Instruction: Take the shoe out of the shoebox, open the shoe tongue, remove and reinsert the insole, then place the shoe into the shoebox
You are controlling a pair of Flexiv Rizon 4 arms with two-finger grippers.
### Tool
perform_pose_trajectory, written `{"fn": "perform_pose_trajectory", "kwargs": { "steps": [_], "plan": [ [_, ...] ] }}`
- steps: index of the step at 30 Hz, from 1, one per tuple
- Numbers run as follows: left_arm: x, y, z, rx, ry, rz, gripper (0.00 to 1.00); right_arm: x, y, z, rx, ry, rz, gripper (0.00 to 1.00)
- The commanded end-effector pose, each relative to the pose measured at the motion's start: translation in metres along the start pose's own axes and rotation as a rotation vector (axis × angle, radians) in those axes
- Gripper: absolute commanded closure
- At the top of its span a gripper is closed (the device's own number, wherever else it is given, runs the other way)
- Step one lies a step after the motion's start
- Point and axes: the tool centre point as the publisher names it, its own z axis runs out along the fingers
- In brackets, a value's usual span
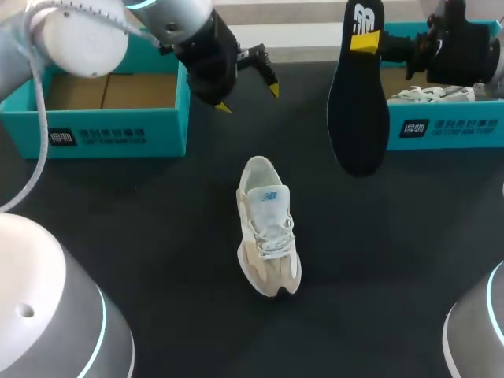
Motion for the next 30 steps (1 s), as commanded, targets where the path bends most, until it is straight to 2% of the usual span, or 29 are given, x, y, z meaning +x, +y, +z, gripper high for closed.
{"fn": "perform_pose_trajectory", "kwargs": {
  "steps": [1, 5, 7, 12, 15, 19, 21, 25, 30],
  "plan": [
    [0.004, -0.002, 0.001, -0.003, -0.078, 0.002, 0.00, -0.006, 0.012, 0.001, -0.037, -0.004, 0.018, 1.00],
    [0.007, -0.008, 0.006, 0.015, -0.327, 0.000, 0.00, -0.021, 0.030, 0.000, -0.040, -0.007, 0.128, 1.00],
    [0.010, -0.009, 0.006, -0.005, -0.407, -0.014, 0.00, -0.027, 0.040, 0.001, -0.026, -0.016, 0.177, 1.00],
    [0.012, -0.013, 0.000, 0.005, -0.576, -0.050, 0.00, -0.036, 0.053, 0.008, -0.019, -0.014, 0.286, 1.00],
    [0.012, -0.016, -0.001, 0.003, -0.650, -0.072, 0.00, -0.043, 0.053, 0.014, -0.008, -0.004, 0.331, 1.00],
    [0.012, -0.017, -0.004, 0.051, -0.761, -0.139, 0.00, -0.051, 0.051, 0.024, 0.004, 0.008, 0.376, 1.00],
    [0.010, -0.017, -0.007, 0.040, -0.817, -0.140, 0.00, -0.054, 0.050, 0.029, 0.021, 0.008, 0.398, 1.00],
    [-0.001, -0.017, -0.012, 0.034, -0.910, -0.147, 0.00, -0.063, 0.044, 0.041, 0.026, 0.020, 0.436, 1.00],
    [-0.015, -0.022, -0.018, 0.033, -0.959, -0.123, 0.00, -0.069, 0.039, 0.050, 0.024, -0.002, 0.475, 1.00]
  ]
}}
